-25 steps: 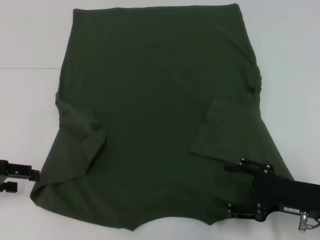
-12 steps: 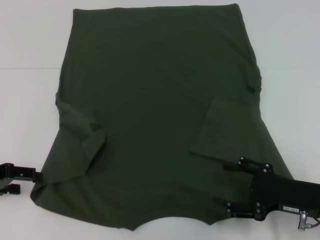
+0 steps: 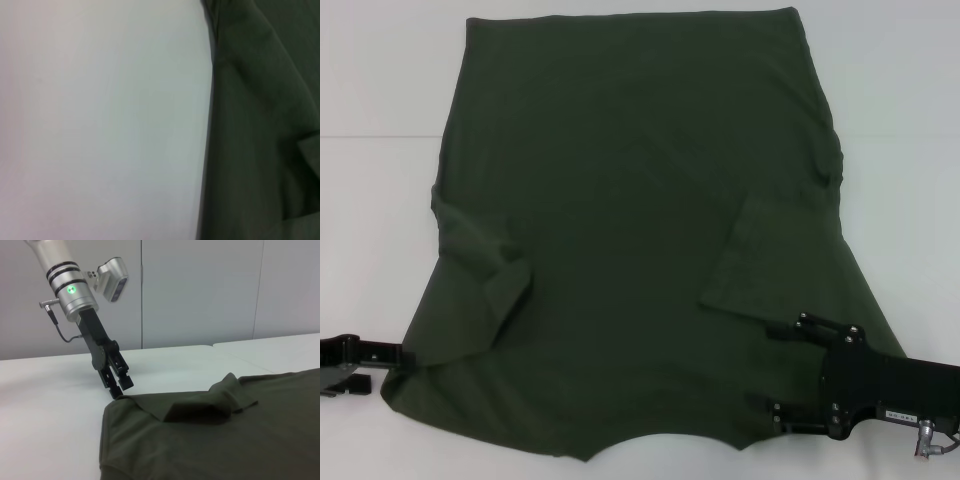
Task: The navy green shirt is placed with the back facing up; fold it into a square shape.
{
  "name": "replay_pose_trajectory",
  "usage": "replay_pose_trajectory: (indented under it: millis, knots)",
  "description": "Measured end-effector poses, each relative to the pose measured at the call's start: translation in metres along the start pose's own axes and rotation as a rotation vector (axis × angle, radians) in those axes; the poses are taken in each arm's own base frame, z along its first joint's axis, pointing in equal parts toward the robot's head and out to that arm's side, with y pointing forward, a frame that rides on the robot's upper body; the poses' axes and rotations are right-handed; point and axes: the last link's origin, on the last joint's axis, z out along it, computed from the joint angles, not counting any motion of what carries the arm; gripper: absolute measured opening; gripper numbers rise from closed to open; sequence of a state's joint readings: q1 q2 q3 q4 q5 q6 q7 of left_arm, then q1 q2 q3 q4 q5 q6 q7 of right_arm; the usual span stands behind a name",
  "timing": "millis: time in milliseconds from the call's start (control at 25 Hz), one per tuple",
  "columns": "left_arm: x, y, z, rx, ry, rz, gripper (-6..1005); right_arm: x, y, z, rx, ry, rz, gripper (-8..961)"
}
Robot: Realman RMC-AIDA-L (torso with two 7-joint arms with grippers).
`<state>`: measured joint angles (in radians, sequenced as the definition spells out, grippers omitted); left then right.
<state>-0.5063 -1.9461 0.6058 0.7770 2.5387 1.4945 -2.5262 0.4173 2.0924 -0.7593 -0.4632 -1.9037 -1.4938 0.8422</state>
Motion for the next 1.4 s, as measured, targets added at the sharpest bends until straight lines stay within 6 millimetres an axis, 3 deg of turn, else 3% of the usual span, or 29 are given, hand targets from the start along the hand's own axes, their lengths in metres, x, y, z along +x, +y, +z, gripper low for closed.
replay_pose_trajectory:
  millis: [920, 1400]
  knots:
    - [0.000, 0.017, 0.009, -0.051, -0.038, 0.023, 816, 0.002, 0.001, 0.001, 0.002, 0.003, 0.008, 905]
    - [0.003, 0.012, 0.002, -0.022, -0.033, 0.031, 815, 0.002, 0.001, 0.001, 0.002, 0.002, 0.009, 904]
